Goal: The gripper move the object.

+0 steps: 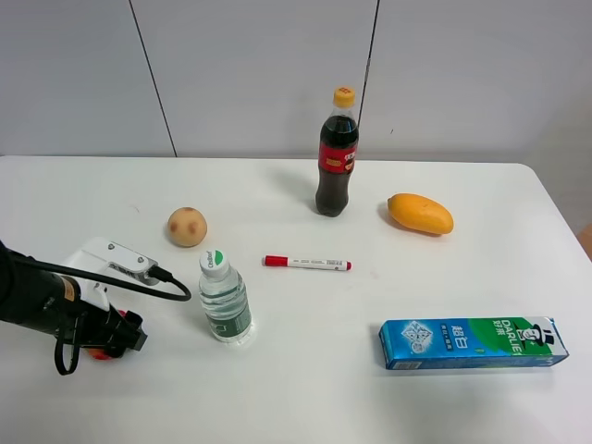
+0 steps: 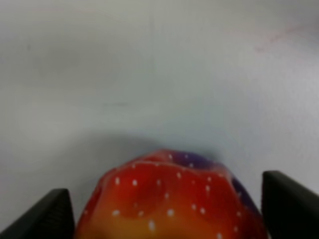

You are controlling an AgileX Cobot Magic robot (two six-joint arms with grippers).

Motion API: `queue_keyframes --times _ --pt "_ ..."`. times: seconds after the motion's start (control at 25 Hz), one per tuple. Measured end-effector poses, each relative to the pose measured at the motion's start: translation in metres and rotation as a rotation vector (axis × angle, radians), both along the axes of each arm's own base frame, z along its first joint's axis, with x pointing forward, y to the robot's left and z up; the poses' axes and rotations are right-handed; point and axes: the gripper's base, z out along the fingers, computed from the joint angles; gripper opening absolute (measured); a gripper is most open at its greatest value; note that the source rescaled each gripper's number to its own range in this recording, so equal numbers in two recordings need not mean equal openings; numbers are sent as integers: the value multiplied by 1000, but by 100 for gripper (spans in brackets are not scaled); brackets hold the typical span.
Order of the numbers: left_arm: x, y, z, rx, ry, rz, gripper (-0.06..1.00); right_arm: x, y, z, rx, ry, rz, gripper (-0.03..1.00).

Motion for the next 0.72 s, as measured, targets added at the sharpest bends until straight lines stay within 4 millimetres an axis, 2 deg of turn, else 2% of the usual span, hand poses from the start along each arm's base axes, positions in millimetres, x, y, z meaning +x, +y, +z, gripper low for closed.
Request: queue_keyframes --times 0.16,0.24,0.32,0.72 --pt "1 -1 1 -6 -16 -1 84 0 0 0 0 0 0 100" --pt "2 -1 1 -6 -18 -1 94 0 0 0 0 0 0 100" --pt "2 -1 1 -6 -18 -1 98 0 0 0 0 0 0 100" --pt "1 0 0 -3 -10 -1 98 0 0 0 0 0 0 100"
